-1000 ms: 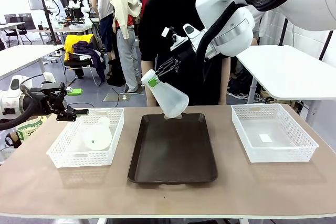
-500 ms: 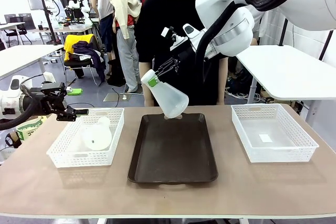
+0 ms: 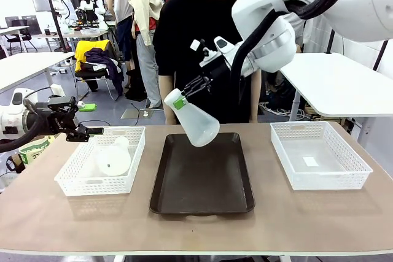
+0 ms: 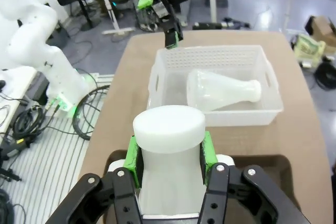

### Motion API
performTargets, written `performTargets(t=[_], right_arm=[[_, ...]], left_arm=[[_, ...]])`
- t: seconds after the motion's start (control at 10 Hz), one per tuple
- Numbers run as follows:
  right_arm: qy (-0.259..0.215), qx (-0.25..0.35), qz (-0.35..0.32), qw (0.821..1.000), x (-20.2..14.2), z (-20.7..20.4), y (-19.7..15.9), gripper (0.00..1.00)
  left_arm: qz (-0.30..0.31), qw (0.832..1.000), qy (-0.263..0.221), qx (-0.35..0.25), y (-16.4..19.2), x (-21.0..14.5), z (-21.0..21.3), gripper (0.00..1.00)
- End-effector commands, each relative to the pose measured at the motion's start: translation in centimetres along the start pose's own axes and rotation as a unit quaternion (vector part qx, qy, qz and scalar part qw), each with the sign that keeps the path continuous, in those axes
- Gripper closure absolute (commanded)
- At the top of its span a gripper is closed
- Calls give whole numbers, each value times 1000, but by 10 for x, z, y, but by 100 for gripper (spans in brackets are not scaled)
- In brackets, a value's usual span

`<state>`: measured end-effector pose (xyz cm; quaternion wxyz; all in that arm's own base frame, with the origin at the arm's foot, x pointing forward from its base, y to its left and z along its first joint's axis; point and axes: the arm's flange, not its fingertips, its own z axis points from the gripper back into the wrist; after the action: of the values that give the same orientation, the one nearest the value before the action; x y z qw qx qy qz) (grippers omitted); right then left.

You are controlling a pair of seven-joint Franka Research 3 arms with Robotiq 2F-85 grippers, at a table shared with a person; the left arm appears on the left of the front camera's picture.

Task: Prepare the laboratory tools.
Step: Place the picked Big flask upright in the Handle tray as instructed by the person.

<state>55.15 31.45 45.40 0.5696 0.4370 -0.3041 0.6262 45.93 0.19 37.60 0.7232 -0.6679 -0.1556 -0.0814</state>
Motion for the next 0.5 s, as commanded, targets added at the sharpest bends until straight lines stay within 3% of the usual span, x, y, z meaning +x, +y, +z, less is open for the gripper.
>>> performTargets(t=[0.0, 0.4], right_arm=[[-97, -16, 21, 995, -34, 8, -5, 100], [-190, -67, 61, 978, -73, 2, -13, 100]], left_arm=[[-1, 1000, -3, 2, -1, 0, 1, 0], [-1, 1000, -3, 2, -1, 0, 1, 0]])
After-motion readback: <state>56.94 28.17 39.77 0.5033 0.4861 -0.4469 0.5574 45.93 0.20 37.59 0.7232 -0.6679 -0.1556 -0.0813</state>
